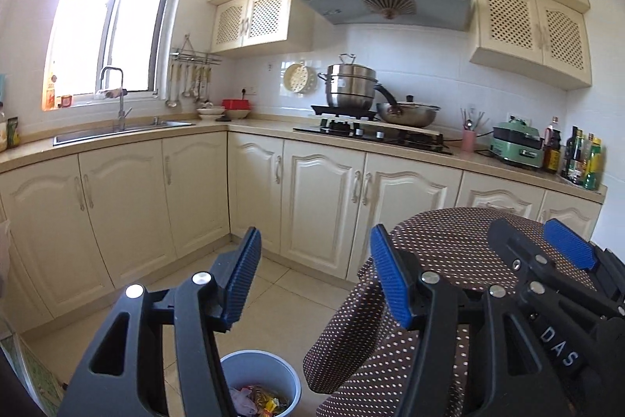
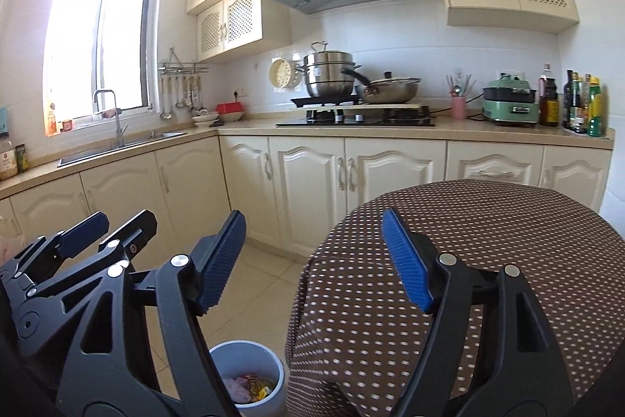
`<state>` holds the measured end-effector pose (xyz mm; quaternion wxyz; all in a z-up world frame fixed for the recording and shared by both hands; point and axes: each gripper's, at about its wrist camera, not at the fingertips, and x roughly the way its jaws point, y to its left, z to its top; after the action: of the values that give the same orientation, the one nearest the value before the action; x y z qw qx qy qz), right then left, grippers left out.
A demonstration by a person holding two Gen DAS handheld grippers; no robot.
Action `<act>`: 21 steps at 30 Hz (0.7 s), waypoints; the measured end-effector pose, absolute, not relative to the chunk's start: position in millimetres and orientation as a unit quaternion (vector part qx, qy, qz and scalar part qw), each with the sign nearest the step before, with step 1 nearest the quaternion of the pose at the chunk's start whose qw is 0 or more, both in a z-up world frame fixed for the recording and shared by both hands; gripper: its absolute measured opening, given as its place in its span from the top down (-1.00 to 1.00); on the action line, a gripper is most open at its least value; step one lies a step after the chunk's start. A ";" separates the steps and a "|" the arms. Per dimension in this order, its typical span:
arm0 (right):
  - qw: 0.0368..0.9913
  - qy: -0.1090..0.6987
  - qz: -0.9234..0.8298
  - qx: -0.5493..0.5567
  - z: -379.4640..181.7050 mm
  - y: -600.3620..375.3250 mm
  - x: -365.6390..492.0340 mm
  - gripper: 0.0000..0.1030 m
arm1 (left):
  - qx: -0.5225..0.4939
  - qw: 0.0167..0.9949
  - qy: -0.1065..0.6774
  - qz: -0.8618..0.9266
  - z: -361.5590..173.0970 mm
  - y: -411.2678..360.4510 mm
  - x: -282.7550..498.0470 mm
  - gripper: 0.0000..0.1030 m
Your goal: Collect trash
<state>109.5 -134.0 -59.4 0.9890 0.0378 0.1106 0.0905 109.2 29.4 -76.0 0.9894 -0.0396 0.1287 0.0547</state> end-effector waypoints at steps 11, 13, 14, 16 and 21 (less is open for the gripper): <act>0.991 0.102 0.066 0.060 -50.8 -173.0 82.6 -0.42 | -0.018 0.992 0.115 0.041 -59.1 -1.9 90.2 -0.12; 0.991 0.100 0.065 0.059 -50.4 -174.3 79.6 -0.42 | -0.017 0.993 0.113 0.040 -57.0 -4.2 88.6 -0.12; 0.991 0.099 0.065 0.060 -49.8 -175.6 78.3 -0.42 | -0.016 0.993 0.113 0.039 -56.4 -5.3 87.9 -0.12; 0.991 0.098 0.064 0.061 -50.0 -177.6 77.5 -0.43 | -0.014 0.993 0.112 0.040 -55.5 -6.5 87.3 -0.12; 0.991 0.100 0.065 0.063 -51.3 -178.7 78.9 -0.44 | -0.013 0.993 0.114 0.041 -57.2 -5.8 87.7 -0.12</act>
<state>78.9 -178.7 -51.3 0.9909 0.0632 0.0996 0.0654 87.7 -5.8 -57.2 0.9926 -0.0126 0.1138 0.0415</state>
